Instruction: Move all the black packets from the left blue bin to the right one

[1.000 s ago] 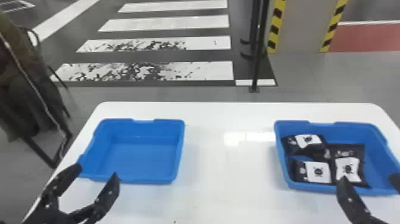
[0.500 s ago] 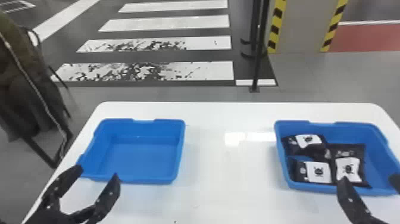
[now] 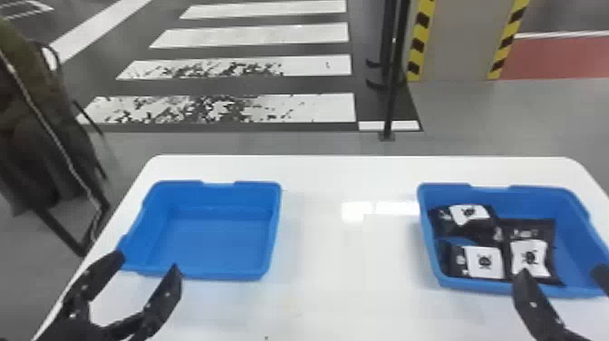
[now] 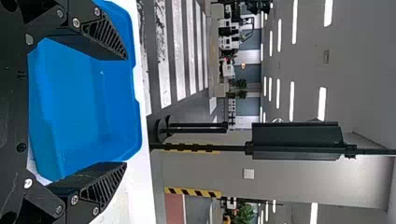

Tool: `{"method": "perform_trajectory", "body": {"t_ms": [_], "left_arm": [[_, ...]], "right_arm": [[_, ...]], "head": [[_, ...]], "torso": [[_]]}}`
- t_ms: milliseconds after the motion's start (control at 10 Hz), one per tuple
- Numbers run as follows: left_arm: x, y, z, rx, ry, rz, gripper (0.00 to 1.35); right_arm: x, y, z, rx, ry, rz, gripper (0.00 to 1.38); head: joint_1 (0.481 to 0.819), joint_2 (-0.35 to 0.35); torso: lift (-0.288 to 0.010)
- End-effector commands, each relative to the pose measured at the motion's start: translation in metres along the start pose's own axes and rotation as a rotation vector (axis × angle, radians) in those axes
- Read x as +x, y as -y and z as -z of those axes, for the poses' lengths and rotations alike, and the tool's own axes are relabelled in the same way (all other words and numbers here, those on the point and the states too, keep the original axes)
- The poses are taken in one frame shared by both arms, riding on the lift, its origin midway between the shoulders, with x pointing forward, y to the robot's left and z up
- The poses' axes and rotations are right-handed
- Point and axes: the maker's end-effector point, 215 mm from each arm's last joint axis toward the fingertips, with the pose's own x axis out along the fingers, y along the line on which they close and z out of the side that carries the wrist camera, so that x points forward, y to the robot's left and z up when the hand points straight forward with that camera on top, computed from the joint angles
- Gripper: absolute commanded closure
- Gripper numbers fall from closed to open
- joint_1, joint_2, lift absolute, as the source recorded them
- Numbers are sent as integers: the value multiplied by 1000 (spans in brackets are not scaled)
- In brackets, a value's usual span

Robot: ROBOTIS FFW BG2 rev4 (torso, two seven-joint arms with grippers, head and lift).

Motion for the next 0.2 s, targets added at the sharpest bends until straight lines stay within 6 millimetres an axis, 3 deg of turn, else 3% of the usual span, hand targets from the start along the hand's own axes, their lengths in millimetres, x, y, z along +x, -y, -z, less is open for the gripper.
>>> {"method": "perform_trajectory", "body": {"t_ms": [0, 100], "left_arm": [[0, 0, 1, -2, 0, -2, 249], [0, 0, 1, -2, 0, -2, 249]], "right_arm": [[0, 0, 1, 3, -2, 1, 128], [1, 0, 0, 2, 1, 1, 130]], "head": [[695, 106], [695, 106]], "torso": [[-140], [-140]]}}
